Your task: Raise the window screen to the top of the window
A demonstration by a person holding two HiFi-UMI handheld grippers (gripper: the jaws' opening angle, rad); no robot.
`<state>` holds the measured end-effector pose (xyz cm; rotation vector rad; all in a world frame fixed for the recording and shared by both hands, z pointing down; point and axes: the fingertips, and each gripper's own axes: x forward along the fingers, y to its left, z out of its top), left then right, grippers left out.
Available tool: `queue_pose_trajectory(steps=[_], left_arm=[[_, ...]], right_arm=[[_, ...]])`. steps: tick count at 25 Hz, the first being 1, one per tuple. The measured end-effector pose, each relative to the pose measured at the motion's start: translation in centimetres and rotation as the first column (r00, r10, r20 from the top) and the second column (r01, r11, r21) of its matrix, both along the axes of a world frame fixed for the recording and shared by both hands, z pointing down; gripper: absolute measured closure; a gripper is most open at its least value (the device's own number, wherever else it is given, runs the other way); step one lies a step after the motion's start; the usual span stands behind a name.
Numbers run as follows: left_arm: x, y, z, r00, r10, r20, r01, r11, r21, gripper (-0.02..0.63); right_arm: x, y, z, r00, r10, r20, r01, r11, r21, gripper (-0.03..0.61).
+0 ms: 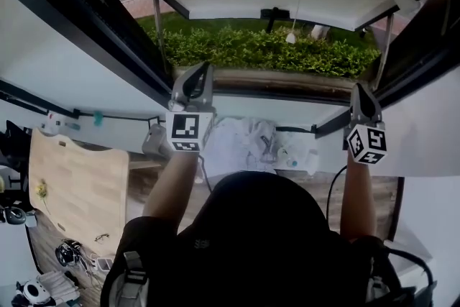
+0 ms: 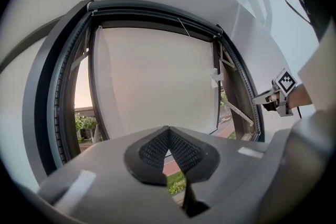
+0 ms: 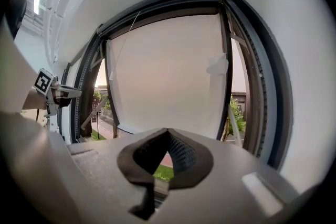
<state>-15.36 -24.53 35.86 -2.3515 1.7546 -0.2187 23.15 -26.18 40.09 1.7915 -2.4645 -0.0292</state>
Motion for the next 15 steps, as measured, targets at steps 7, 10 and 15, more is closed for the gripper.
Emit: queue_pose_trajectory(steps=[7, 10, 15], left_arm=[[-0.11, -0.24, 0.56, 1.0, 0.002, -0.006, -0.002, 1.0, -0.008, 0.607], [0.02, -0.38, 0.44, 1.0, 0.002, 0.005, -0.002, 1.0, -0.006, 0.607], [-0.52, -0.68, 0.24, 1.0, -0.009, -0.009, 0.009, 1.0, -0.005, 0.607]], right_arm=[[0.01, 0.17, 0.27, 1.0, 0.003, -0.012, -0.003, 1.0, 0.0, 0.578], [0.1, 0.15, 0.29, 1.0, 0.001, -0.009, -0.001, 1.0, -0.001, 0.578], [0.04, 0.31, 0.55, 1.0, -0.002, -0.013, 0.002, 1.0, -0.006, 0.578]])
